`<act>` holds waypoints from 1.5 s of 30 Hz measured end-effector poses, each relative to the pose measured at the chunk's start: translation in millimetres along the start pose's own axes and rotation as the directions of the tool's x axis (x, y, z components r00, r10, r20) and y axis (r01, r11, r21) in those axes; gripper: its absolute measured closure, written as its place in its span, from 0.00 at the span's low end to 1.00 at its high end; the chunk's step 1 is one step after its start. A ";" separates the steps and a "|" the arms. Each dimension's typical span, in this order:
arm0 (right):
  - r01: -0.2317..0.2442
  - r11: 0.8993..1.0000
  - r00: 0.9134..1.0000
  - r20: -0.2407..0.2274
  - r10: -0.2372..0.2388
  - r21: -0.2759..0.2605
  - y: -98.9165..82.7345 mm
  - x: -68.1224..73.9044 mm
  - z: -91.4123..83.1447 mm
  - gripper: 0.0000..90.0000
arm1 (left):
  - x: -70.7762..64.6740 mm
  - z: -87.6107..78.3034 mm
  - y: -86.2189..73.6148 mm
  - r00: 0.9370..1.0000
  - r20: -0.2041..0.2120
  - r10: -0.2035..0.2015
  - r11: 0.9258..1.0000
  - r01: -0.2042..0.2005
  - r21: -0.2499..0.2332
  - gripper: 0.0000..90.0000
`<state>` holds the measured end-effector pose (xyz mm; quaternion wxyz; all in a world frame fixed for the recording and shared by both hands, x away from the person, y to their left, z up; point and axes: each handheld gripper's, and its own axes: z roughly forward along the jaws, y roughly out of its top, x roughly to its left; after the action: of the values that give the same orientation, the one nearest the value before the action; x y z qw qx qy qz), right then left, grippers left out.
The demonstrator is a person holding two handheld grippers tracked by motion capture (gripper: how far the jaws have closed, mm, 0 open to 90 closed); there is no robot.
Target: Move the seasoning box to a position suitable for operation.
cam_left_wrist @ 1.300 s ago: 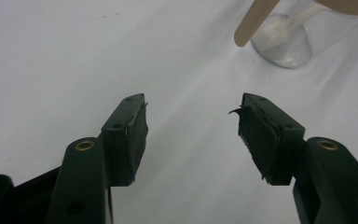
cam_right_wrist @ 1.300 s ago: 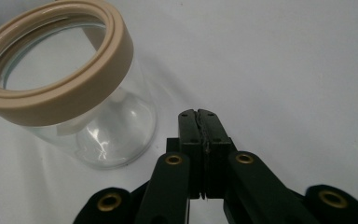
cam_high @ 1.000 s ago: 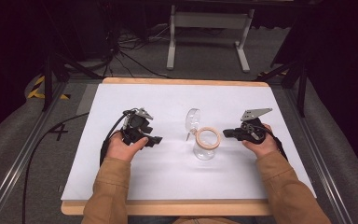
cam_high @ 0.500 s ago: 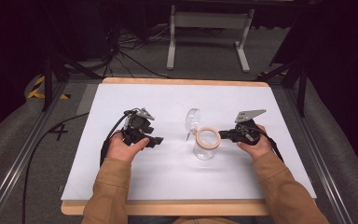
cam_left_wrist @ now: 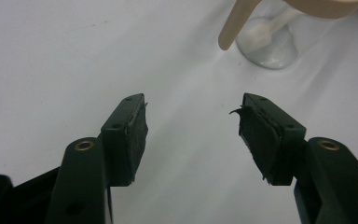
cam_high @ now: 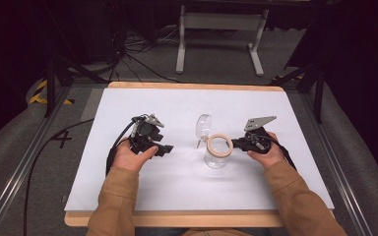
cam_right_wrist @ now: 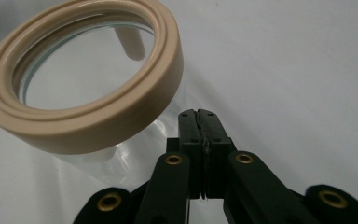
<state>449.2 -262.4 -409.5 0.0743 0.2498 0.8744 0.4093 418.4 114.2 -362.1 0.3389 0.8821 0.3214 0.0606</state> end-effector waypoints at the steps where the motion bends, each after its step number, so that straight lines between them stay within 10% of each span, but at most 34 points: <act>1: 0.002 1.000 1.000 0.000 -0.002 0.002 0.1 0.0 0.1 1.00 | 0.1 -0.2 -0.3 1.000 0.000 -0.001 1.000 0.001 0.000 0.46; 30: 0.040 0.993 0.997 -0.067 -0.033 0.107 -1.4 20.2 -1.3 1.00 | -1.5 4.6 10.0 0.999 -0.007 0.036 0.999 -0.036 -0.024 0.51; 45: 0.084 0.985 0.984 -0.169 -0.057 0.154 3.0 43.9 6.4 1.00 | -2.8 -1.1 11.4 0.996 0.079 0.041 0.998 -0.036 -0.054 0.70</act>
<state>414.6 -234.6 -408.1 -0.0035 0.1894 0.9160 0.3537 421.8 106.8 -353.6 0.3733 0.8807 0.2888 0.0402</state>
